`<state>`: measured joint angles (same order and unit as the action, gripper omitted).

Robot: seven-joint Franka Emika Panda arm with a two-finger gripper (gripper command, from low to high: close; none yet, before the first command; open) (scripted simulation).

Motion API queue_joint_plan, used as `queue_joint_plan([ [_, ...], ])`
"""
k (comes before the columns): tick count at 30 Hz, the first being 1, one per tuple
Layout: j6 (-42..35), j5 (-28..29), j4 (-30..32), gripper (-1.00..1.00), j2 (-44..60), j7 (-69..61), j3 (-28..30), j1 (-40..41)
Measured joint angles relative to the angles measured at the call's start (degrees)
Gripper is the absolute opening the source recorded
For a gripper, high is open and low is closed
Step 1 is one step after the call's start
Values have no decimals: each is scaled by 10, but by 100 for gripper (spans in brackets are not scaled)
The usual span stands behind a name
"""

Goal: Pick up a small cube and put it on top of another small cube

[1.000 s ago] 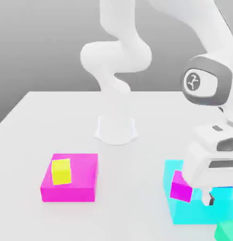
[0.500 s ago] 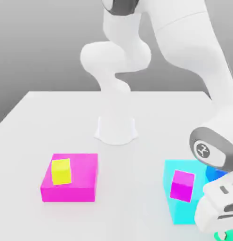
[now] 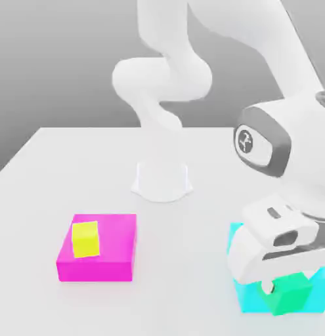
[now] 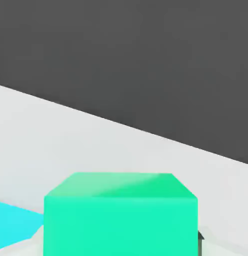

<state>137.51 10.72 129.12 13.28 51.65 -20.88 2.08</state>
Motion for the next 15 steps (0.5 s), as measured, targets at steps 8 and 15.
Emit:
queue_joint_plan([
  [8, -43, -139, 94, -100, -165, -185, 6, 21],
  [15, 58, -119, 158, 100, -149, -128, -18, -5],
])
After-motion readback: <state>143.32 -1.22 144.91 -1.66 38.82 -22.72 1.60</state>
